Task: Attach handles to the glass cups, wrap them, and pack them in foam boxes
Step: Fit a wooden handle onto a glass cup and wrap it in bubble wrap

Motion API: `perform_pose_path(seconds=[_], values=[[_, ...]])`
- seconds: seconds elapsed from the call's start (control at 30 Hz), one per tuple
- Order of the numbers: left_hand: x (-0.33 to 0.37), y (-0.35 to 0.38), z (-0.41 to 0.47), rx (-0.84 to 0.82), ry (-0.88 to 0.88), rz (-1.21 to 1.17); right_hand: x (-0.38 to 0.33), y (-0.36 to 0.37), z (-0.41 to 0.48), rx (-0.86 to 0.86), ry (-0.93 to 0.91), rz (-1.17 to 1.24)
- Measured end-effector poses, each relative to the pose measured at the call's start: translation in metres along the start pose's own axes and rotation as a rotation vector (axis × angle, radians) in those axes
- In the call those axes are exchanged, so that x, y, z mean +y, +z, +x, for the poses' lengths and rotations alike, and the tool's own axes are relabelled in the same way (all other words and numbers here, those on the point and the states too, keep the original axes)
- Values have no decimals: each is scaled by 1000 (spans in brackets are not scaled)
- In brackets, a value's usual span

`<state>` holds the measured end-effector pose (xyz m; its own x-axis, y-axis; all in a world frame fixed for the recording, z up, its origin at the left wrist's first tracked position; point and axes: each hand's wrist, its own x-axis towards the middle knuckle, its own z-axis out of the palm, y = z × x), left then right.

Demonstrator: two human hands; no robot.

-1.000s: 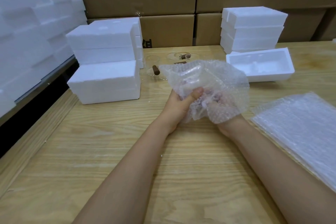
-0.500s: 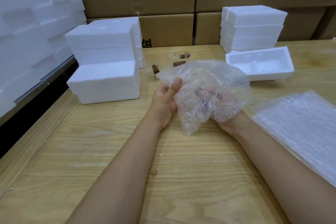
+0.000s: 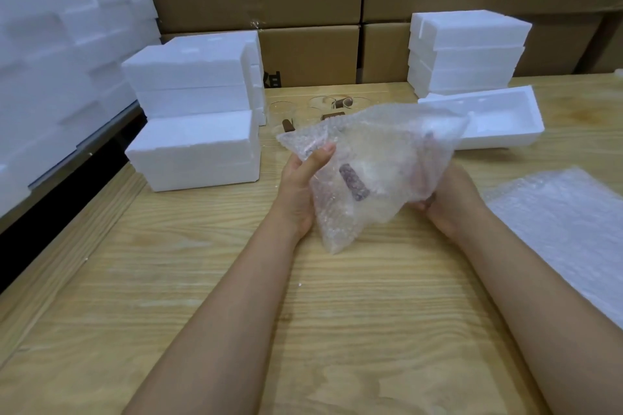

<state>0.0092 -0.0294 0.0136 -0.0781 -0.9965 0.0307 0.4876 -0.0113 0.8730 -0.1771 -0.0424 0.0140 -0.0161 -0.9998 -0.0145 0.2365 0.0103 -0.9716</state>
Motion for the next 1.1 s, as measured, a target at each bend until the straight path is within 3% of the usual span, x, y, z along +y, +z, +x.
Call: perform_pose_path(seconds=[0.07,0.13,0.17,0.23,0.43,0.53,0.63,0.83,0.97,1.1], values=[[3,-2,0,-19,-43,-9,-8,-11,5,156,-7,262],[5,-2,-2,-40,-48,-33,-7,-20,8,238,-23,660],[5,-3,-2,-47,-38,-54,-6,-21,8,257,-37,741],[3,-3,-1,-79,-11,-119,-4,-16,3,194,-8,702],[-1,-5,5,-77,91,-223,4,25,-18,-212,31,359],[-5,-8,6,-48,25,-145,8,38,-20,-103,-95,234],[-6,-11,7,-62,-47,-92,1,31,-15,57,-145,326],[-4,-11,6,-155,-151,73,-6,22,-11,46,-189,422],[4,-18,4,-226,-274,26,-7,21,-11,13,-195,424],[9,-7,4,-111,-378,139,-7,22,-10,17,-220,349]])
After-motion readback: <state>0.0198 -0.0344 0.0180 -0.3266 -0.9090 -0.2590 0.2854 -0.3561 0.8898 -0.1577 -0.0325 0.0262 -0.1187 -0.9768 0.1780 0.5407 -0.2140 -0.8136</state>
